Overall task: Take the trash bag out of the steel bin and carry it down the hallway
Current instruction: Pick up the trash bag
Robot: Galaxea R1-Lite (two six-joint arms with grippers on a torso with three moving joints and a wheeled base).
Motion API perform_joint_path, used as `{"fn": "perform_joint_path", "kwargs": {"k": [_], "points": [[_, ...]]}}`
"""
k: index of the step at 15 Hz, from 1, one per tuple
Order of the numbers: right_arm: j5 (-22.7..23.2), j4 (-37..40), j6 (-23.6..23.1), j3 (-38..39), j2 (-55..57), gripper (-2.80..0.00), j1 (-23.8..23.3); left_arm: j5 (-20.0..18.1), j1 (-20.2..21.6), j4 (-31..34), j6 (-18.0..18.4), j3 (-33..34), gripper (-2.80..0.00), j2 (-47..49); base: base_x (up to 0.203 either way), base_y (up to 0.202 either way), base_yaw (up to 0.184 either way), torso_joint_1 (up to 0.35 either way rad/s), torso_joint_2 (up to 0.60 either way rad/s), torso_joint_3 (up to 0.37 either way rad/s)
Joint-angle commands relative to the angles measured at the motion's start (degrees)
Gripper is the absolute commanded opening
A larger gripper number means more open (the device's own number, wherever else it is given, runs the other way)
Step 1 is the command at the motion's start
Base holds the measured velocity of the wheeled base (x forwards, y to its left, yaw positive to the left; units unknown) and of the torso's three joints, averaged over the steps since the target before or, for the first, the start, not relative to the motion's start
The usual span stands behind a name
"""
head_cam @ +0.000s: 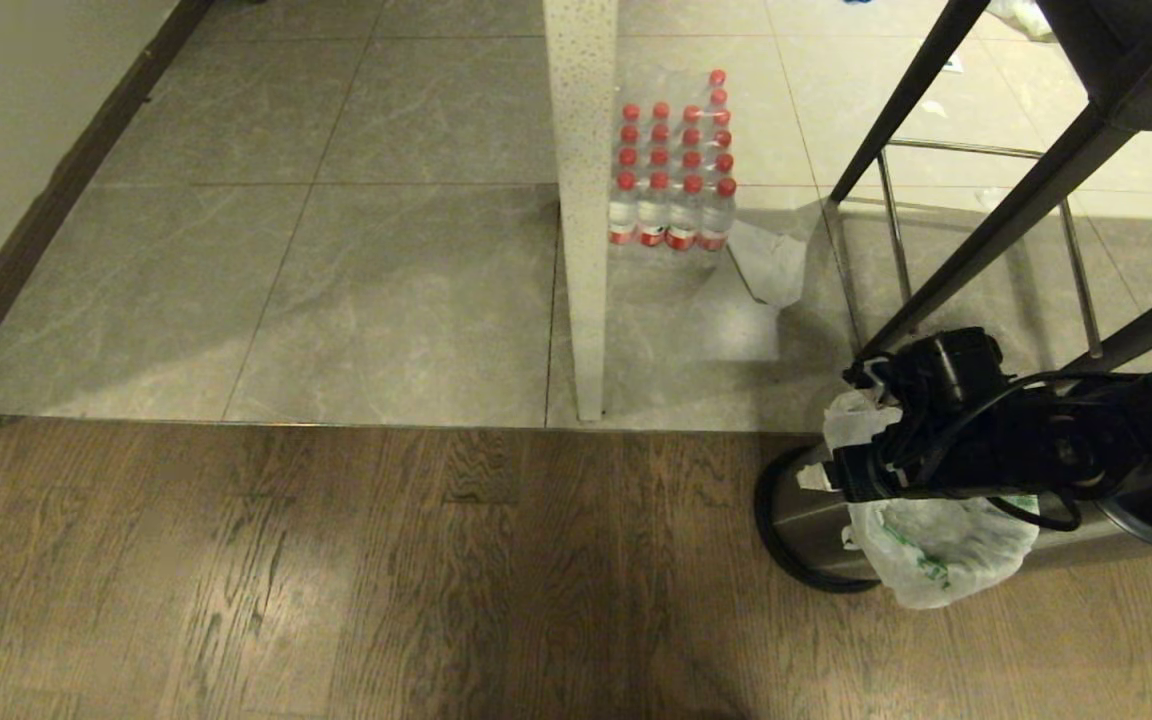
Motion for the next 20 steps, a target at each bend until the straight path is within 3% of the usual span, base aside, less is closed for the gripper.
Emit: {"fn": "perform_joint_path", "kwargs": {"k": [1,12,20], "points": [[-0.43,0.04,-0.37,-0.15,1.07,-2.8,-0.01,0.0,0.02,0.0,0.0,0.0,-2.8,-0.02,0.0,0.0,0.0,0.0,0.0,0.0],[-1.56,0.59,-1.25,1.74,-5.36,-2.8,-0.05,0.0,0.02,0.0,0.0,0.0,-2.8,-0.02,0.0,0.0,0.0,0.0,0.0,0.0],[-5.1,4.18,-6.61,8.95,-12.14,-2.8,-1.11,0.0,0.02,0.0,0.0,0.0,-2.8,-0.02,0.0,0.0,0.0,0.0,0.0,0.0]]}}
